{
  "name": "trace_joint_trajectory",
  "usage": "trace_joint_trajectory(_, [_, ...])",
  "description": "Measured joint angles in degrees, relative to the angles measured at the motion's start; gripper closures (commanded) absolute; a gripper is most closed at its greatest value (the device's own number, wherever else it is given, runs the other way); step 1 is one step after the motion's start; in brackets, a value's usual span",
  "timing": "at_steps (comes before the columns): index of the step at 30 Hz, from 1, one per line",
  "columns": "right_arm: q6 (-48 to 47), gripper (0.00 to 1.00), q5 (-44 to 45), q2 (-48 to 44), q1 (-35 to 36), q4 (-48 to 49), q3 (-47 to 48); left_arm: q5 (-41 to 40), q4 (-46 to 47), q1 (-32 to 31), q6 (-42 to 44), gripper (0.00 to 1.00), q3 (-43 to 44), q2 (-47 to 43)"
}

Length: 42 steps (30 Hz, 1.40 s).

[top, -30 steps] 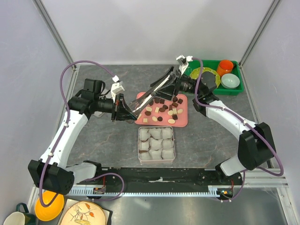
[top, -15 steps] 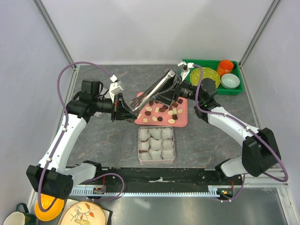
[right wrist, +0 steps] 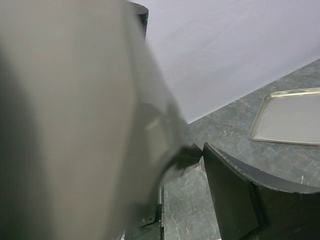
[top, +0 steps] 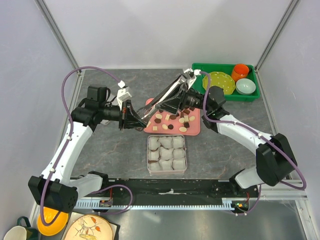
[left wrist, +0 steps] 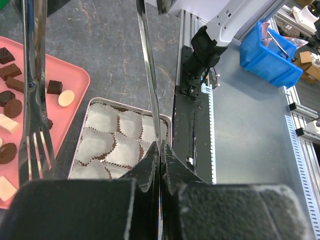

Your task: Pack the chocolate

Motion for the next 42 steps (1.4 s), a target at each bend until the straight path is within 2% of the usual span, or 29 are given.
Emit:
trace_joint_trajectory(10, [0.9,0.28,1.7,1.0,1.3,2.8,-0.4,0.1,0.0,-0.7,-0.2,0.98,-0.7,-0.5])
trace_joint_trajectory(13, [1.5,0.35,1.8,1.0,1.4,3.3,-0.8,-0.1,0.1,-0.8,-0.2,0.98,-0.9,-0.7])
trace_joint_trajectory(17, [1.8,0.50,2.0,0.5,1.6,3.4,-1.4,-0.9,0.2,-0.8,-0.2,0.98,-1.5,-0.7])
trace_joint_trajectory(23, [-0.2,0.59,2.8,-3.4,2.2,0.5,-3.0,-0.3,1.1,-0.9,-0.2,0.99,-2.0,-0.9])
trace_joint_trajectory(29, [-3.2,0.75,4.6,-7.4,2.6,-4.5,-4.2,-0.5,1.4,-1.2,-0.2,0.95,-2.2,-1.1])
trace_joint_trajectory(35, [-5.5,0.83,6.6,-10.1,3.1,-7.8,-4.9,-0.6,2.5,-2.1,-0.5,0.76,-2.6,-1.1])
trace_joint_trajectory(36, [-5.8,0.84,6.8,-10.5,3.1,-8.4,-4.9,-0.7,2.6,-2.3,-0.6,0.63,-2.7,-1.2])
trace_joint_trajectory(38, [-6.7,0.88,7.6,-11.2,3.2,-9.5,-5.0,-1.0,2.6,-2.9,-0.8,0.48,-2.7,-1.5])
trace_joint_trajectory(39, [-7.3,0.90,8.0,-11.5,3.2,-10.2,-5.1,-1.0,2.7,-3.1,-0.9,0.16,-2.7,-1.7])
trace_joint_trajectory(40, [-7.8,0.94,8.6,-11.8,3.2,-10.8,-5.1,-1.1,2.8,-3.3,-1.1,0.09,-2.7,-1.9])
trace_joint_trajectory(42, [-10.3,0.96,10.6,-12.5,3.2,-13.4,-5.1,-1.5,2.6,-3.7,-2.1,0.03,-2.7,-2.4])
